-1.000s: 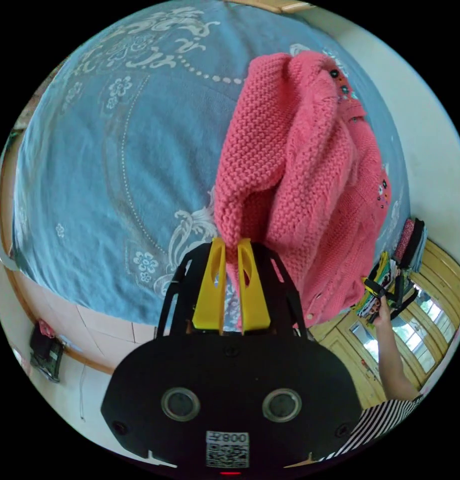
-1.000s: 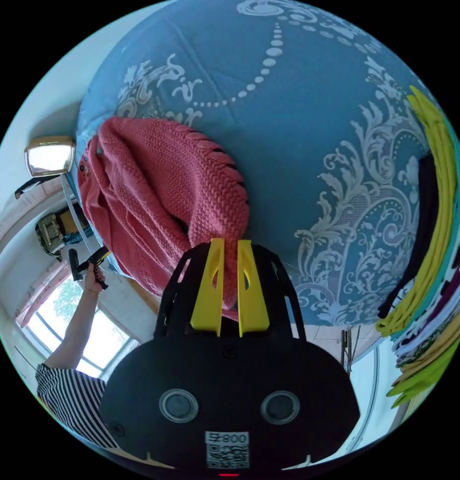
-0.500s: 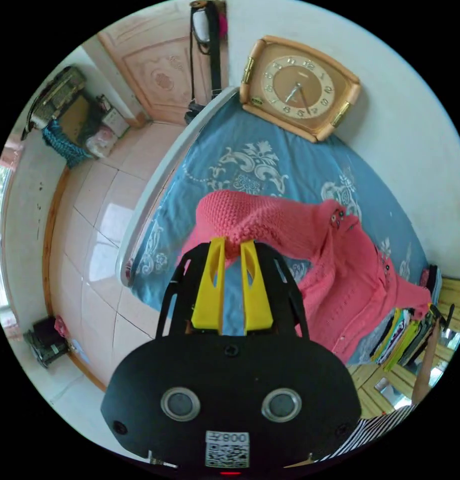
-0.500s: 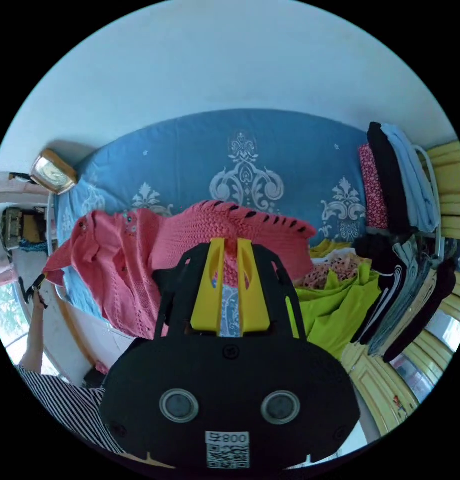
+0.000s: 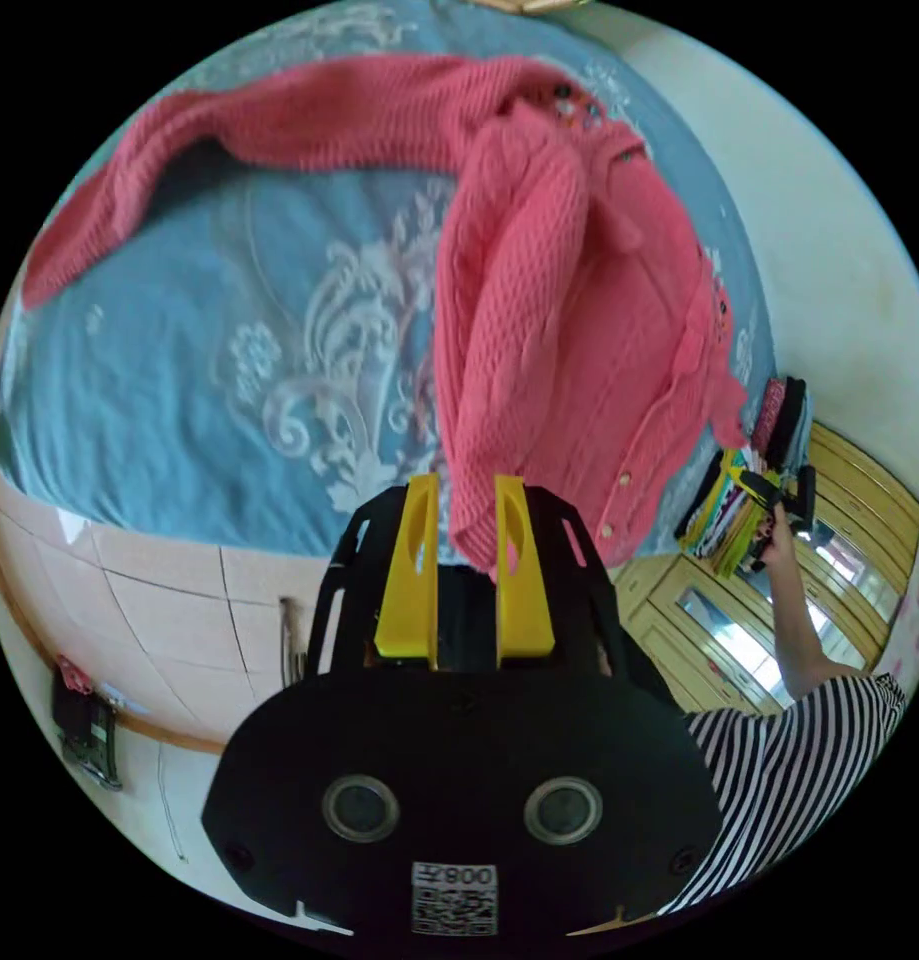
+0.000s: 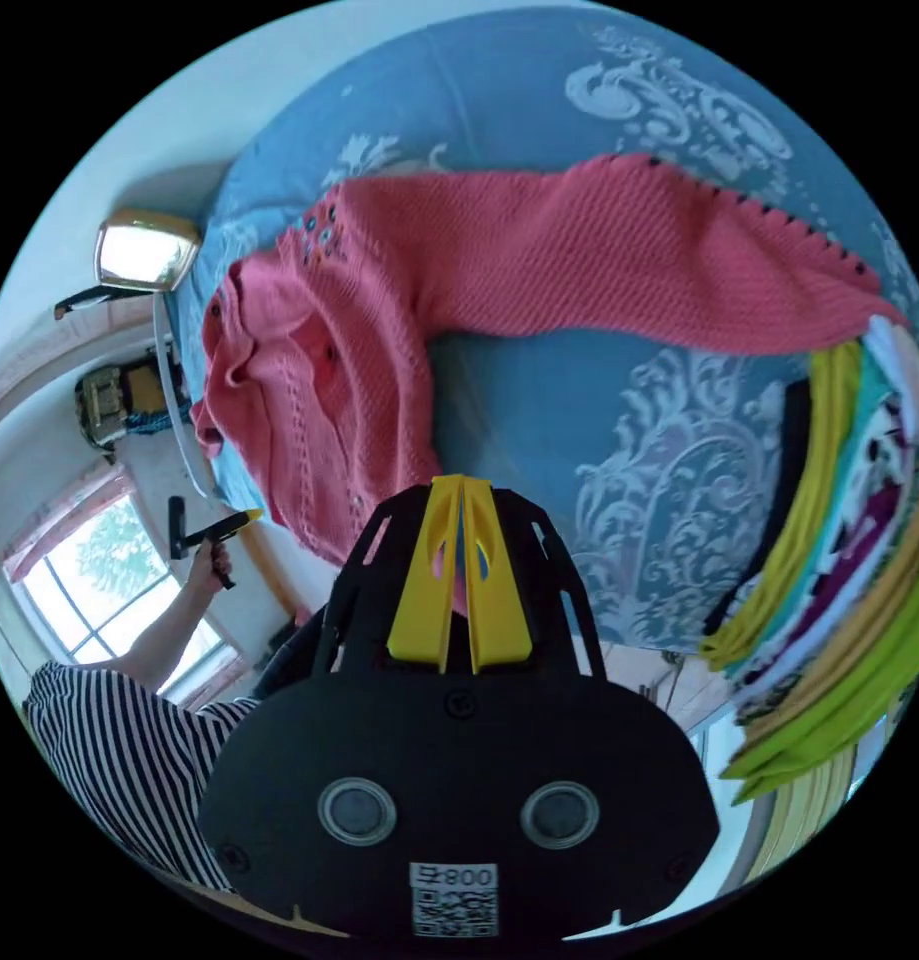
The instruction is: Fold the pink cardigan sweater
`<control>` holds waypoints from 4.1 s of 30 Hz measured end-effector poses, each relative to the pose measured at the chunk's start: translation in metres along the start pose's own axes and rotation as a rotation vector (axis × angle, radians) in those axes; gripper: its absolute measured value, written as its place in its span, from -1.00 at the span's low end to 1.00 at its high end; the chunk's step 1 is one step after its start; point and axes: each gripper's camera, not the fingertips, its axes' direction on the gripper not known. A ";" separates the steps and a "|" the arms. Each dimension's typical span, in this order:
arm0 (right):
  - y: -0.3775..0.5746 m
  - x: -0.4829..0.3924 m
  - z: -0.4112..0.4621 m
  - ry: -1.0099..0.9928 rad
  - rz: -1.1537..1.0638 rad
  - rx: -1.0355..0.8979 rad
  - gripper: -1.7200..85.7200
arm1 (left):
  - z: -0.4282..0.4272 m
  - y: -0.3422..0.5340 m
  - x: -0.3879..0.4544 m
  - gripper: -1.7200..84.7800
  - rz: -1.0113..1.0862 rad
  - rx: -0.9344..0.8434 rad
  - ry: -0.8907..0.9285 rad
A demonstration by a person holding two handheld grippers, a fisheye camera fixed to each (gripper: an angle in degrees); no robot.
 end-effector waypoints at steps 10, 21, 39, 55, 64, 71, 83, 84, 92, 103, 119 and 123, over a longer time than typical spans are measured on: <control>-0.040 -0.043 0.032 -0.074 -0.089 -0.048 -0.93 | 0.047 -0.024 -0.003 -0.90 -0.062 -0.127 -0.039; -0.086 -0.076 0.000 -0.062 -0.104 0.126 -0.80 | -0.034 0.018 0.027 -0.91 0.117 -0.051 -0.136; -0.247 -0.225 0.019 0.518 -0.481 0.102 -0.77 | -0.069 -0.222 0.147 -0.76 0.476 0.284 -0.434; -0.218 -0.282 -0.038 0.505 -0.513 0.389 -0.94 | -0.087 -0.206 0.166 -0.90 0.476 0.421 -0.479; -0.286 -0.293 -0.076 0.545 -0.432 0.514 -0.95 | -0.092 -0.234 0.139 -0.88 0.305 0.546 -0.258; -0.342 -0.252 -0.012 0.516 -0.270 0.305 -0.96 | -0.037 -0.205 0.103 -0.82 0.275 0.480 -0.203; -0.280 -0.314 0.129 -0.062 -0.550 0.082 -0.84 | 0.092 0.016 -0.006 -0.72 0.071 0.080 -0.152; -0.292 -0.326 0.137 -0.118 -0.565 0.065 -0.82 | 0.104 0.028 -0.012 -0.71 0.057 0.047 -0.175; -0.371 -0.394 0.171 -0.100 -0.573 0.107 -0.79 | 0.145 0.068 -0.033 -0.79 0.020 0.062 -0.267; -0.403 -0.412 0.242 -0.086 -0.490 0.047 -0.90 | 0.168 0.098 -0.067 -0.91 -0.032 0.157 -0.266; -0.379 -0.416 0.185 -0.169 -0.689 0.111 -0.95 | 0.124 0.146 -0.027 -0.92 0.266 0.297 0.046; -0.391 -0.389 0.210 -0.024 -0.603 0.079 -0.95 | 0.189 0.124 0.001 -0.91 0.389 0.152 0.152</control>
